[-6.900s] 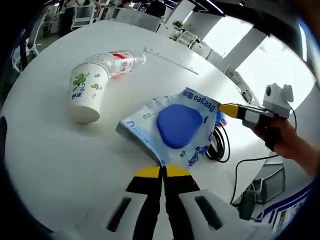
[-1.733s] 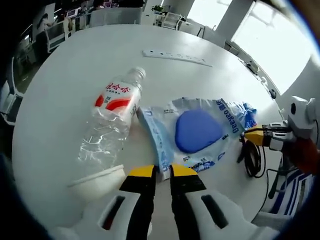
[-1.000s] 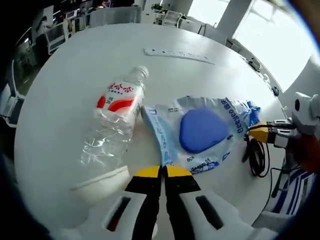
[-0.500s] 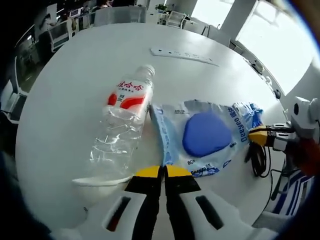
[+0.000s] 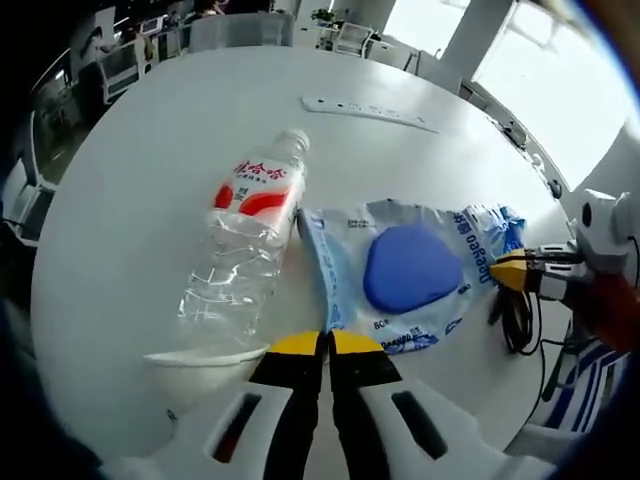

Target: Arrange the tabletop items into an orderly group along one side of the table until the central work area is clear of visible clutter.

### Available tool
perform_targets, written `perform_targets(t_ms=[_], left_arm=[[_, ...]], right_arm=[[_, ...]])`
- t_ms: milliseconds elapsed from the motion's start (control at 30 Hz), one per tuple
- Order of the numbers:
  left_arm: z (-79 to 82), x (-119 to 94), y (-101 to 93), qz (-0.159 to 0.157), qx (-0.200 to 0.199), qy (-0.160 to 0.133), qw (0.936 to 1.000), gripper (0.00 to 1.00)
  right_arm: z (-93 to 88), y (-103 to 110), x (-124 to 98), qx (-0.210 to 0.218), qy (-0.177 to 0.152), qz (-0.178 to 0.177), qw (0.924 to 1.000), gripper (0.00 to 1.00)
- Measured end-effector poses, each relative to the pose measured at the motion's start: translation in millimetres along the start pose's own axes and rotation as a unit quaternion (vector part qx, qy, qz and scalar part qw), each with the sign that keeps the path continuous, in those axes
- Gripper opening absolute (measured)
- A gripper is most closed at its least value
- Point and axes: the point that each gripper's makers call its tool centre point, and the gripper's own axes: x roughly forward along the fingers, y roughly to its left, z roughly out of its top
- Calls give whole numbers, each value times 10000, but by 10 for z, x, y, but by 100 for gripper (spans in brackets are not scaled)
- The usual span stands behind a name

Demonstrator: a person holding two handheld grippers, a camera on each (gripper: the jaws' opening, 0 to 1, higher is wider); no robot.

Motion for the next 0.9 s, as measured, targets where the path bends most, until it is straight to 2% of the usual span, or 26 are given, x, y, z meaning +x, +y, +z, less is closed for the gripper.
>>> perform_targets(t_ms=[233,500,667,900], left_arm=[[15,32,-38,-31,-38,-21,10000,0],[12,23,-70,-77,24,3,10000,1],[8,0,-80,-133,41,-6,9999,5],[-14,-120,-217,-246,231,-12,9994,12]], right_arm=[[60,-63,5,3,-38,-58,10000,1],[40,-117,-30,-30,-60,-148,9999,3],[21,-100,-66,-90,-70,-158,9998,5],[31,-75,-149,-96,-126,-156,9998,6]])
